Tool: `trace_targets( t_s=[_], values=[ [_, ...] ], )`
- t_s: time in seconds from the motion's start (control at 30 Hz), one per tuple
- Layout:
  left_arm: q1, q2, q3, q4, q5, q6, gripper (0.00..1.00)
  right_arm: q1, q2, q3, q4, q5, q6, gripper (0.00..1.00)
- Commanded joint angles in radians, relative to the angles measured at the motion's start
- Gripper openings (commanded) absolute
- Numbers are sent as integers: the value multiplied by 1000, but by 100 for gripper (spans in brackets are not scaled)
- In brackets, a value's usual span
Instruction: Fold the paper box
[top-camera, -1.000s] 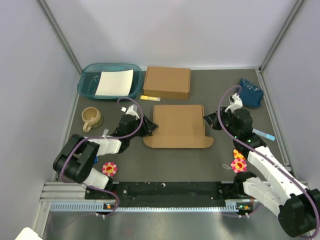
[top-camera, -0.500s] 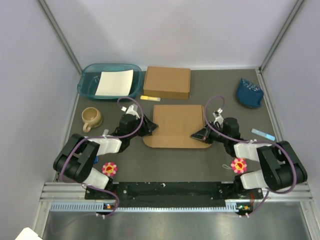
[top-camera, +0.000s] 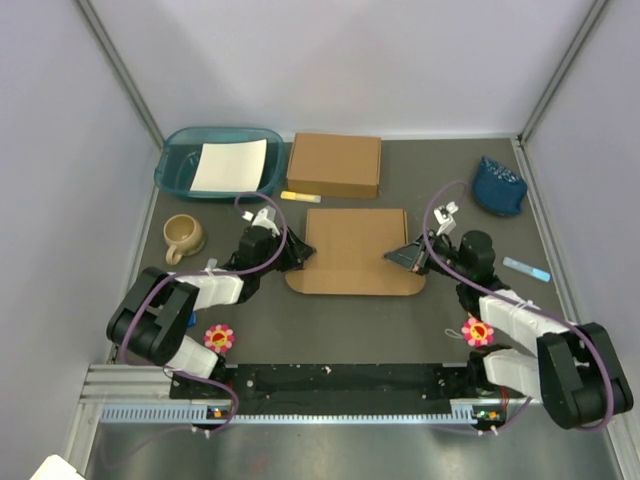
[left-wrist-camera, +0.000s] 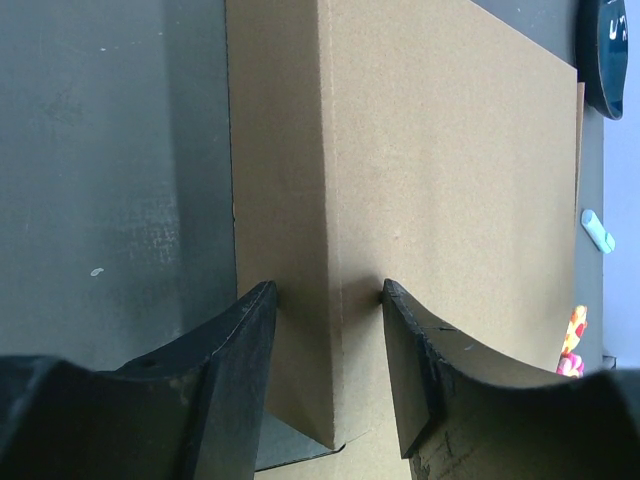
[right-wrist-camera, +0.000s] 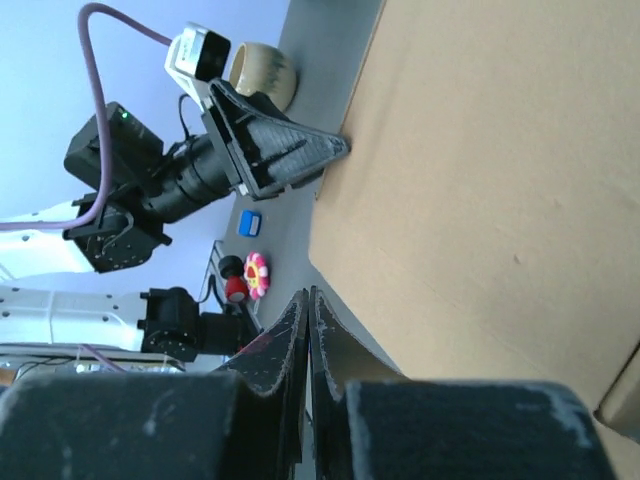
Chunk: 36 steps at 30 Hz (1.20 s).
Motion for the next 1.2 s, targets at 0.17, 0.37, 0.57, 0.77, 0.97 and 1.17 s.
trace_targets(
  t_s=[0.17,0.37,0.57,0.77,0.97,1.17],
  values=[
    [-6,3,17,-61,4,29,51,-32,189,-86,24,16,-65,0],
    [-6,7,17,-60,16,26,51,-127,462,-186,486,-134,108,0],
    [-6,-29,23,-95,-2,47,51,-126,184,-102,317,-152,133,0],
    [-5,-41,32,-109,-11,61,51,-126,-157,120,-363,-96,-171,0],
    [3,-30,35,-112,-25,72,51,-127,-141,214,-591,171,-318,57],
    [10,-18,35,-103,-18,63,51,-126,52,213,-430,277,-332,72]
  ],
)
